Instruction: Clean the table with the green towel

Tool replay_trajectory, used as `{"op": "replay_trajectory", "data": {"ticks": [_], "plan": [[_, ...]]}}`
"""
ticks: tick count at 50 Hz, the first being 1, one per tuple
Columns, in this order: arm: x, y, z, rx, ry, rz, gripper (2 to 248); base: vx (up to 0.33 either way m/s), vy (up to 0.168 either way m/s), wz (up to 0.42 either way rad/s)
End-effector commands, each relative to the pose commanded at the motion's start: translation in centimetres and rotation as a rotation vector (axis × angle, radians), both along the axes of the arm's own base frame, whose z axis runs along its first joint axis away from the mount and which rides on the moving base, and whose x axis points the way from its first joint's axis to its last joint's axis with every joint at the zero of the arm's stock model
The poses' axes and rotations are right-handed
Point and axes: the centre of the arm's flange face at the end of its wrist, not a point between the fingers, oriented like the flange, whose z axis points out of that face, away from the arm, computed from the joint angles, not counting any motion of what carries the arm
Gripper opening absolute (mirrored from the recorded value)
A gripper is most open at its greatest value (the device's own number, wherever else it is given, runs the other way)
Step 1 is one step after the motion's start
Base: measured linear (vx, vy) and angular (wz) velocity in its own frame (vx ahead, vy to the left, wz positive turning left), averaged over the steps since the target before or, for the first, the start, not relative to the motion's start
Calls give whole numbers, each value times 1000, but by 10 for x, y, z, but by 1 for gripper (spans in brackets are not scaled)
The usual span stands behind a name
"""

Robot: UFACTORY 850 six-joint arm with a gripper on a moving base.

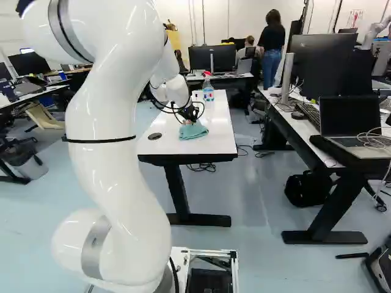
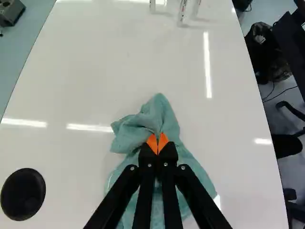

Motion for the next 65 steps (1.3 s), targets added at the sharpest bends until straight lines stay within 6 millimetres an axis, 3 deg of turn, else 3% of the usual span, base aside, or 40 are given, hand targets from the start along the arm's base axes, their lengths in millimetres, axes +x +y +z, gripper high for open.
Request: {"op": "replay_trajectory", "data": {"ticks": [24,65], "plan": [[-54,10,33,-1,-27,13,21,0,0,0],[-137,18,34,0,-7,25,21,0,0,0]]}}
